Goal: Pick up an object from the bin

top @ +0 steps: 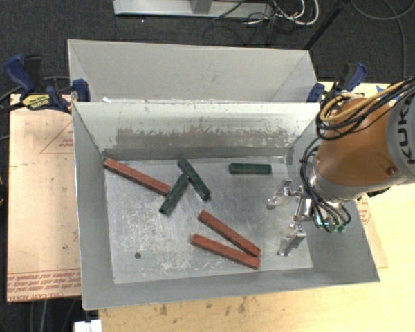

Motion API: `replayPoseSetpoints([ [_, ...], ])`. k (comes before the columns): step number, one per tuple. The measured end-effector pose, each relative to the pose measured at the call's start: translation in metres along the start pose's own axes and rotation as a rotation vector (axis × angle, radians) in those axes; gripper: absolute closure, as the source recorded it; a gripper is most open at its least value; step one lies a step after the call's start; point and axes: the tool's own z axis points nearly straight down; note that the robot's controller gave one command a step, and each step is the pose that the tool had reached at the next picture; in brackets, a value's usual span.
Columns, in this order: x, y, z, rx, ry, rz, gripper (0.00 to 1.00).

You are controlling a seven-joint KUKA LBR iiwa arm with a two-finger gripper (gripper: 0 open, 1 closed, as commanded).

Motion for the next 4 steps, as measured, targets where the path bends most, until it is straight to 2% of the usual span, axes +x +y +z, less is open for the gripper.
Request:
replayPoseSetpoints([
  [1,-0.002,0.0,-0.003,0.001,-0.007,-0.001,0.0],
  [2,0.024,0.06,0.071,-0.001,-0.019,0.033,1.0],
  [3,0.024,0.06,0.071,-0.001,-0.019,0.032,1.0],
  [4,0.013,0.044,-0.081,0.001,-0.011,0.052,1.0],
])
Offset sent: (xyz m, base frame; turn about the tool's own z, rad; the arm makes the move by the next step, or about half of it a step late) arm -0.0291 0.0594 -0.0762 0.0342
